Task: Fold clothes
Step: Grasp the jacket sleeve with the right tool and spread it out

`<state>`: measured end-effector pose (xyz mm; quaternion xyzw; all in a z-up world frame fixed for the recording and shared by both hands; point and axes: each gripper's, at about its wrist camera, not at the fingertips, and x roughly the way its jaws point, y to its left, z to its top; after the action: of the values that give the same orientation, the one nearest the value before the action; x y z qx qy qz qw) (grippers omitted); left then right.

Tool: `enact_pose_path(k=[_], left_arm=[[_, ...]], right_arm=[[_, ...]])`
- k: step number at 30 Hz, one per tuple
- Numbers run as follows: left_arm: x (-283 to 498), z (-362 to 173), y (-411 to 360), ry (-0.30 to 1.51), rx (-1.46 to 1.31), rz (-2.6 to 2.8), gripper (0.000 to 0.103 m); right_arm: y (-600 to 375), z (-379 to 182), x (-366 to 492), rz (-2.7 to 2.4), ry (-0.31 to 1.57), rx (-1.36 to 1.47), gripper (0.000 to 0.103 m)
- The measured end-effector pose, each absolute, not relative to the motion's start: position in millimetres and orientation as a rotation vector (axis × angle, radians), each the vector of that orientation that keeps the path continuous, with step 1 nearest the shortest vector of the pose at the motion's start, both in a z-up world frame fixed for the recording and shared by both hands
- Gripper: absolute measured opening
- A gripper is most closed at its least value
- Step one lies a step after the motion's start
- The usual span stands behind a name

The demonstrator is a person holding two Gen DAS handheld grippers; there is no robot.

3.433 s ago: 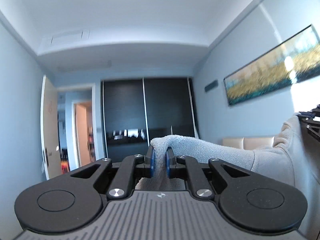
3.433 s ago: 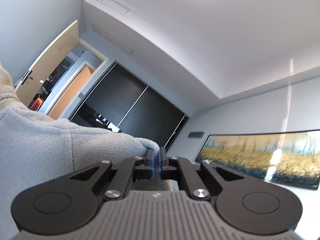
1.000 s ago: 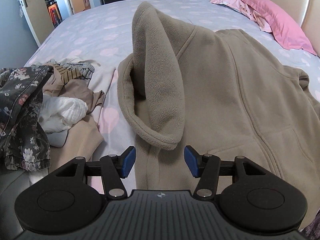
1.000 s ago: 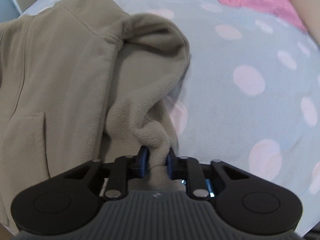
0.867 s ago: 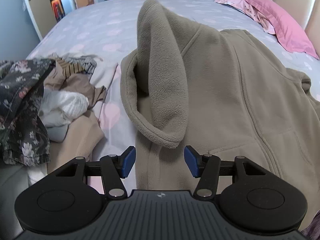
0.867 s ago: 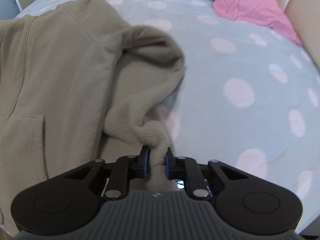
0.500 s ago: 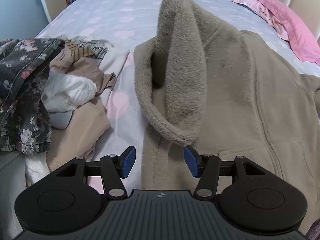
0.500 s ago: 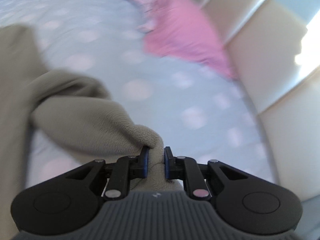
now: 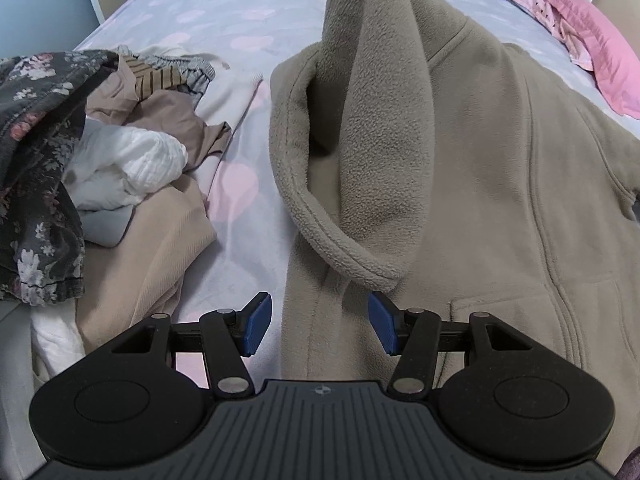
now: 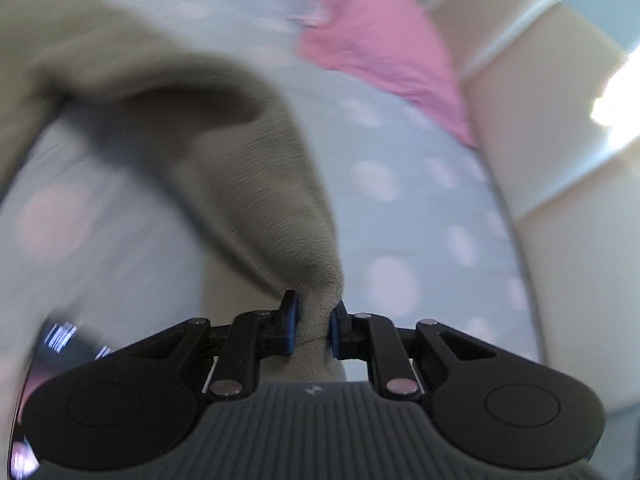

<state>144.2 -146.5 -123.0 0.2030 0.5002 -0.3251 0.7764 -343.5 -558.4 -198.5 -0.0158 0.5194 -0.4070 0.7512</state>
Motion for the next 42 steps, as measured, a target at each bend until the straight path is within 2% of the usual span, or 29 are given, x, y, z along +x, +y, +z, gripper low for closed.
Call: enact_pose_path(k=[6,7,10,11,18,24,30,32,35,37,39,40,41,42], left_arm=[[145.6,-128.6,-148.3,1.122,0.413,-0.693,0.052],[144.9,-128.3,-148.2,1.121,0.416,-0.692,0.052],[143.5,-127.1,-146.1,1.118,0.415,-0.691,0.052],[143.3,-126.9,-145.0,1.117,0.414,-0.691,0.052],[149.1,-132.8,-142.5,1.141,0.413,-0.657,0.052],[146.2,-132.2,-147.5,1.133,0.421,-0.672,0.052],[144.7,-135.6,-149.0,1.128,0.449,-0.666,0.052],[145.4,-137.3,-149.0,1.133,0.451,-0.661,0.052],[144.3,-141.1,-151.5,1.138,0.461,-0.662,0.052],[142.4,-143.3,-153.1,1.140,0.468,-0.662,0.052],[140.1,-145.3,-154.0,1.141,0.471,-0.663,0.052],[138.9,-146.3,-154.0,1.143,0.469,-0.662,0.052],[138.1,-147.2,-153.7,1.145,0.465,-0.660,0.052],[137.3,-148.2,-153.3,1.148,0.463,-0.659,0.052]], right_arm=[[-499.8,-219.7,-335.0,-0.565,1.136,-0.003,0.018],[-493.1,-224.7,-330.6,-0.518,1.154,-0.005,0.021],[-483.9,-232.0,-322.1,-0.464,1.175,-0.016,0.039],[-486.1,-229.9,-322.2,-0.467,1.168,0.010,0.040],[-526.6,-193.8,-354.6,-0.582,0.939,0.364,0.039],[-559.6,-187.0,-380.7,-0.769,0.773,0.566,0.039],[-576.5,-206.2,-407.0,-0.987,0.744,0.710,0.051],[-581.1,-215.7,-420.8,-1.027,0.738,0.790,0.058],[-586.4,-234.9,-437.9,-1.047,0.711,0.944,0.060],[-586.4,-248.3,-443.8,-1.041,0.692,1.040,0.059],[-581.4,-256.7,-440.2,-1.028,0.683,1.062,0.051],[-578.6,-253.7,-435.6,-1.025,0.686,1.031,0.042],[-576.4,-249.1,-431.1,-1.016,0.690,0.999,0.025],[-575.1,-243.1,-426.8,-1.010,0.692,0.966,0.019]])
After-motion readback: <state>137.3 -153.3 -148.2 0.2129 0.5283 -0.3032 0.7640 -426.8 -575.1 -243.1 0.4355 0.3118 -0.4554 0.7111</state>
